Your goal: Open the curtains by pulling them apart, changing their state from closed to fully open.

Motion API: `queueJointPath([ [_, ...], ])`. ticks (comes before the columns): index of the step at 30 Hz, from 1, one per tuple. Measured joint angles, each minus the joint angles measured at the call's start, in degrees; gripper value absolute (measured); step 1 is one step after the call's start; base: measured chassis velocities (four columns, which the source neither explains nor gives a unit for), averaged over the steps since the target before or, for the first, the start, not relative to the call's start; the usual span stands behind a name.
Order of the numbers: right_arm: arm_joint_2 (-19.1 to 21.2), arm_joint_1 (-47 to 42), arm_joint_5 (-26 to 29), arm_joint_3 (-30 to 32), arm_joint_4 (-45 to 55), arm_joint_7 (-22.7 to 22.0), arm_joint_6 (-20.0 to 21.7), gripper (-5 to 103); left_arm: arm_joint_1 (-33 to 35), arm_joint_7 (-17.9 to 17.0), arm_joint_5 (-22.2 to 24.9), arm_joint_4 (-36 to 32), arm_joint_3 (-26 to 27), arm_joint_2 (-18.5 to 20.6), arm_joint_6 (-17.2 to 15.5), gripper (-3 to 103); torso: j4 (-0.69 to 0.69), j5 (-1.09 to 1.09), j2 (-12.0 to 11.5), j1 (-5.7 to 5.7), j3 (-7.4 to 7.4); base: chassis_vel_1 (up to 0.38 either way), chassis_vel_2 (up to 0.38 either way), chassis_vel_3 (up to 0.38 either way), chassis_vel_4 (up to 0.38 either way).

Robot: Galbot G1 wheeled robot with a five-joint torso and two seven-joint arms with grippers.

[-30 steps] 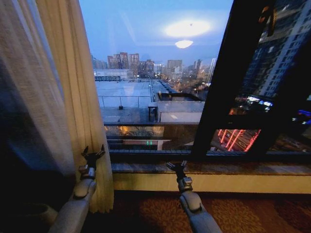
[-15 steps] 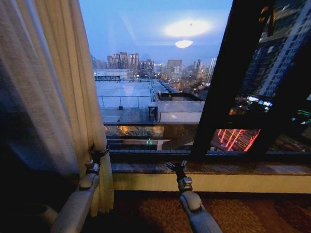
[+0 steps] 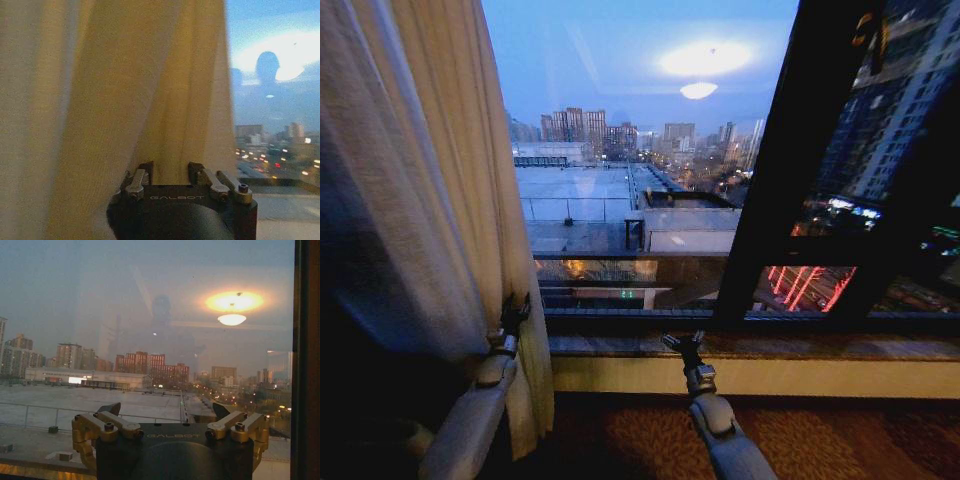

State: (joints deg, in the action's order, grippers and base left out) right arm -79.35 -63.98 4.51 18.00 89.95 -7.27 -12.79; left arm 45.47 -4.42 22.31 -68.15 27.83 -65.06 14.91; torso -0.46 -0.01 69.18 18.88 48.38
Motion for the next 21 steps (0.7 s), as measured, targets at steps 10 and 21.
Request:
queueJointPath([
  [10, 0.0, 0.0, 0.0, 0.0, 0.0, 0.0, 0.0, 100, -2.9, -2.2, 5.0, 4.3, 4.3, 5.2, 0.1, 4, 0.0, -0.01, 0.0, 0.0, 0.0, 0.0, 0.0, 0.0, 0.0],
  [21, 0.0, 0.0, 0.0, 0.0, 0.0, 0.0, 0.0, 100, -7.9, -3.5, 7.7, 14.5, 11.1, 12.8, 1.4, 0, 0.02, -0.01, 0.0, 0.0, 0.0, 0.0, 0.0, 0.0, 0.0],
])
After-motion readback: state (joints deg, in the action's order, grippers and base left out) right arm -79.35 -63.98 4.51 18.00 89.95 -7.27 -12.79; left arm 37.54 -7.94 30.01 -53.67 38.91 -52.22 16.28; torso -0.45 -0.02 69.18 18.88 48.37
